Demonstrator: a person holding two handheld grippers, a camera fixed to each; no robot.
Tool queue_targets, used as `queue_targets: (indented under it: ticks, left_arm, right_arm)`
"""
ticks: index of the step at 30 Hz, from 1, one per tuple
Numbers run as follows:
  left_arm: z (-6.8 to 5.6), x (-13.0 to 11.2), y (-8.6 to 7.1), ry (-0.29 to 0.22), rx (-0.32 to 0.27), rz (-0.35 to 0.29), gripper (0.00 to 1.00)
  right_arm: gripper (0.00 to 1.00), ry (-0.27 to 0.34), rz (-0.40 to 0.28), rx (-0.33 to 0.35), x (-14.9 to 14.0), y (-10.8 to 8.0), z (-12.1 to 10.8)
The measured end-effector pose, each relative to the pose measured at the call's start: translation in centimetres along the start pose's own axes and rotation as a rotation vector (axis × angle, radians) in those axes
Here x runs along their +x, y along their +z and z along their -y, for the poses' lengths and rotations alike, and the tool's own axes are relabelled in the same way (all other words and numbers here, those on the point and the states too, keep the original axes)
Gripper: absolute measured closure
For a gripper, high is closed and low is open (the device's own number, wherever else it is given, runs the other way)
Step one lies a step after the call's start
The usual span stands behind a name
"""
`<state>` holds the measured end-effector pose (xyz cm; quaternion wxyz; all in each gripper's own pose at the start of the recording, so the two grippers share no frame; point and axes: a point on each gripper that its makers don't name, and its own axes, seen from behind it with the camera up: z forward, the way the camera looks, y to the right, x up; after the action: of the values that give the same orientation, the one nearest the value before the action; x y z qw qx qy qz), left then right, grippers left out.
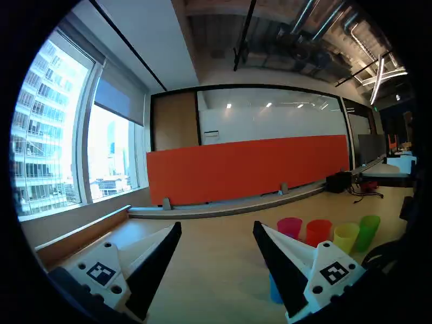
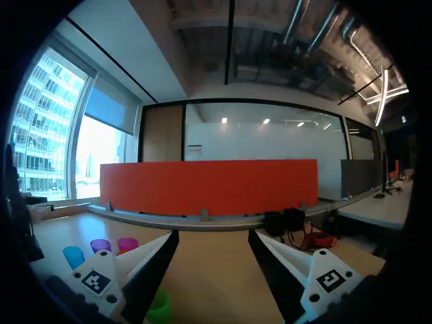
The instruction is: Pour water
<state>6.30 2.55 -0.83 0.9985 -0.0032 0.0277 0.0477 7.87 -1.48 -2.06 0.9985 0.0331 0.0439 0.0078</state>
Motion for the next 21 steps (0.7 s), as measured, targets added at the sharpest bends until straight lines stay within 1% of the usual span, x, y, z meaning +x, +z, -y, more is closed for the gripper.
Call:
queue_targets:
  ticks: [9, 17, 21]
  left_arm:
    - [0.0, -1.0, 0.1, -0.016, 0.019, -0.006, 0.02]
    - [0.6, -2.2, -0.1, -0.039, 0.022, -0.005, 0.02]
    - [0.9, -3.1, -0.1, -0.050, 0.023, -0.001, 0.01]
  right_arm:
    - [0.01, -0.002, 0.014, -0.006, 0.0, 0.0, -0.2]
    - [0.01, -0.009, 0.017, -0.016, 0.3, -0.3, -0.4]
    - [0.01, -0.018, 0.022, -0.017, 0.3, -0.4, -0.1]
